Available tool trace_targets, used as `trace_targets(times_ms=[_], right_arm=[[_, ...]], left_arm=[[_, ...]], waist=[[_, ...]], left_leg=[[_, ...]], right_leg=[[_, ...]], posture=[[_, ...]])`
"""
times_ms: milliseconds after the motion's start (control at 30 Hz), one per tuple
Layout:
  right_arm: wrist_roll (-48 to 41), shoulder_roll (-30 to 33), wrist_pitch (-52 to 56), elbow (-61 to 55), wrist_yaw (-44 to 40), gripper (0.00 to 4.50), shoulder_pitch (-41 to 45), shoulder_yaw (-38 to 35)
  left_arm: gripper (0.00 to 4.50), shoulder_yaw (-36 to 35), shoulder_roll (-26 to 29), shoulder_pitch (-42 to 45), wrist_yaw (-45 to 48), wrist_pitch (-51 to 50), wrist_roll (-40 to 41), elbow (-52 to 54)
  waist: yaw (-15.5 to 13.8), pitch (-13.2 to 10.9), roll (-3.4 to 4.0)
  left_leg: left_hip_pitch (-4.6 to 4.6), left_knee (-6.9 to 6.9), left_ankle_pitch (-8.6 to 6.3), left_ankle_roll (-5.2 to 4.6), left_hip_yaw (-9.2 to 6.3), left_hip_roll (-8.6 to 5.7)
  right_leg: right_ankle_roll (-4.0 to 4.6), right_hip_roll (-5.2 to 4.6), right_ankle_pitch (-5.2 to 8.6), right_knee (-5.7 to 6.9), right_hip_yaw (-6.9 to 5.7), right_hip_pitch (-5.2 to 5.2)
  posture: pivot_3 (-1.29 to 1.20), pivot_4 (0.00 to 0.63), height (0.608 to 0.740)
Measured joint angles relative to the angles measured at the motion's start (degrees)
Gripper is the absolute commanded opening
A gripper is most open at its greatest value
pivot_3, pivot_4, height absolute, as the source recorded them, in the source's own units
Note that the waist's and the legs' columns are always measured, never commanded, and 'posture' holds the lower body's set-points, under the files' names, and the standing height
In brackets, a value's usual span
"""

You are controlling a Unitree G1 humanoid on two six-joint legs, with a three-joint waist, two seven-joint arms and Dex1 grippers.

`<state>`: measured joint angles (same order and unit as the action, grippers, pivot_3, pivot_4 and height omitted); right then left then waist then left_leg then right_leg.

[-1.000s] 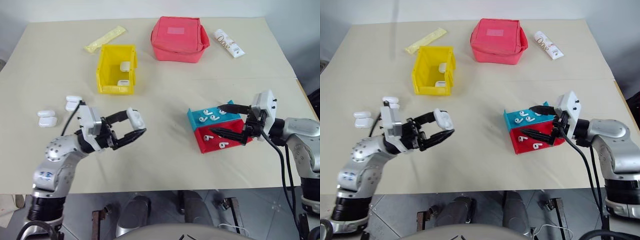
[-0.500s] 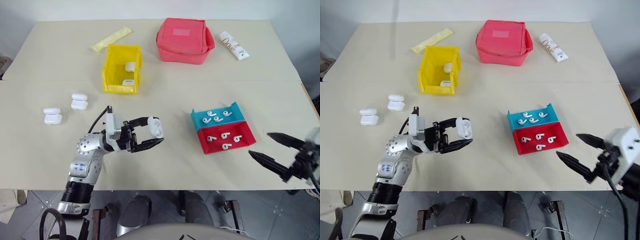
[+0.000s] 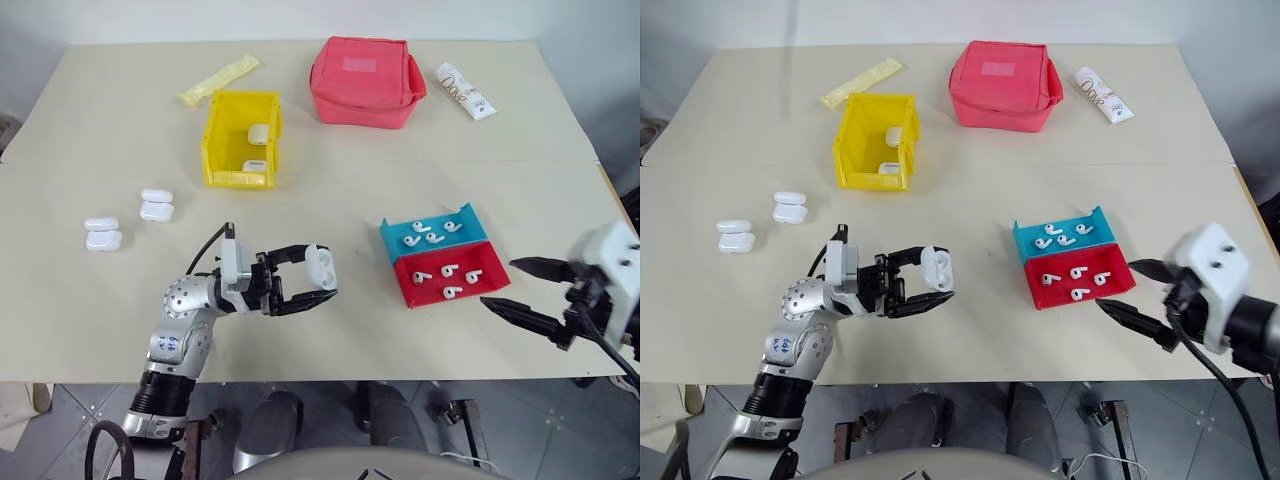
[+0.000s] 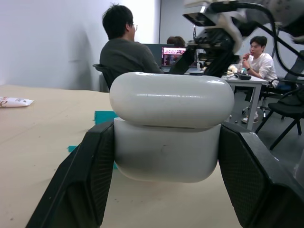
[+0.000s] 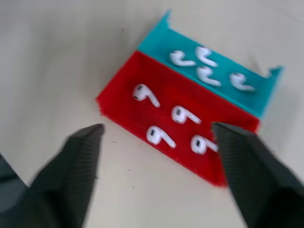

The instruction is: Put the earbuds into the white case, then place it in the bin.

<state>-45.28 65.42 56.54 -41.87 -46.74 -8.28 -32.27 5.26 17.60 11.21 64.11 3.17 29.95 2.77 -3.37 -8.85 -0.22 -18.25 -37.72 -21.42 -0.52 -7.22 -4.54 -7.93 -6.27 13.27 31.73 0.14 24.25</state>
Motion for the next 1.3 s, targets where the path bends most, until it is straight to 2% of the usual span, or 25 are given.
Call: trace_targets(times_ms=[133, 233, 300, 533, 600, 767, 967, 1300], right_arm=[[1.3, 3.7, 0.7, 2.5, 0.2, 3.65, 6.6, 8.9], [4.0, 5.5, 0.6, 4.6, 0.2, 3.07, 10.1, 16.3], [6.0, 5.7, 0.3, 6.4, 0.1, 2.44, 13.7, 20.8], [13.2, 5.8, -3.2, 12.5, -2.7, 2.44, 23.4, 32.3], [17.4, 5.8, -5.2, 15.7, -4.3, 2.44, 28.2, 37.6], [23.4, 5.7, -7.7, 19.7, -8.8, 2.44, 33.5, 45.3], [23.5, 5.6, -5.0, 16.4, -11.6, 2.44, 33.1, 45.9], [25.9, 4.4, -3.7, 15.4, -10.9, 2.44, 29.9, 47.2]], left_arm=[[2.82, 1.0, -1.0, -1.7, -1.3, 0.0, -0.7, 1.7], [2.82, 1.5, -1.2, -2.9, -2.0, 0.0, -0.9, 3.0], [2.82, 2.1, -1.5, -3.1, -2.3, 0.0, -0.9, 3.4], [2.82, 2.6, -2.0, -3.5, -3.6, 0.0, -1.1, 3.9], [2.82, 2.7, -2.1, -3.9, -4.0, 0.0, -1.1, 4.2], [2.82, 2.7, -2.0, -4.8, -4.6, 0.1, -1.2, 5.5], [2.82, 2.7, -1.8, -5.4, -4.8, 0.1, -1.2, 5.5], [2.82, 2.7, -1.9, -5.7, -5.3, 0.7, -1.4, 5.5]], waist=[[-0.4, 0.0, -0.08], [-0.5, 0.0, -0.08], [-0.5, 0.0, -0.06], [-0.6, 0.0, -0.05], [-0.4, 0.0, -0.04], [-0.3, 0.0, -0.02], [-0.3, 0.0, -0.01], [-0.2, 0.0, -0.02]], left_leg=[[-0.05, -0.03, -0.04, 0.01, -0.01, 0.03], [-0.07, -0.06, -0.06, -0.01, 0.04, 0.01], [-0.07, -0.07, -0.06, -0.01, 0.06, 0.01], [-0.1, -0.08, -0.06, 0.0, 0.09, 0.02], [-0.1, -0.09, -0.07, 0.01, 0.12, 0.02], [-0.13, -0.08, -0.08, 0.04, 0.11, 0.07], [-0.14, -0.08, -0.08, 0.05, 0.1, 0.07], [-0.13, -0.09, -0.09, 0.06, 0.11, 0.08]], right_leg=[[0.0, 0.01, 0.0, -0.08, -0.05, 0.01], [-0.01, 0.01, -0.01, -0.08, -0.01, 0.06], [-0.02, 0.01, -0.02, -0.07, 0.01, 0.06], [-0.02, 0.03, -0.03, -0.06, 0.02, 0.12], [-0.02, 0.04, -0.03, -0.04, 0.03, 0.14], [-0.01, 0.09, -0.02, -0.04, 0.03, 0.19], [0.0, 0.09, -0.03, -0.04, 0.03, 0.19], [0.0, 0.11, -0.03, -0.04, 0.03, 0.19]], posture=[[0.0, 0.15, 0.74], [0.0, 0.15, 0.74], [0.0, 0.15, 0.74], [0.0, 0.15, 0.74], [0.0, 0.15, 0.74], [0.0, 0.15, 0.74], [0.0, 0.15, 0.74], [0.0, 0.15, 0.74]])
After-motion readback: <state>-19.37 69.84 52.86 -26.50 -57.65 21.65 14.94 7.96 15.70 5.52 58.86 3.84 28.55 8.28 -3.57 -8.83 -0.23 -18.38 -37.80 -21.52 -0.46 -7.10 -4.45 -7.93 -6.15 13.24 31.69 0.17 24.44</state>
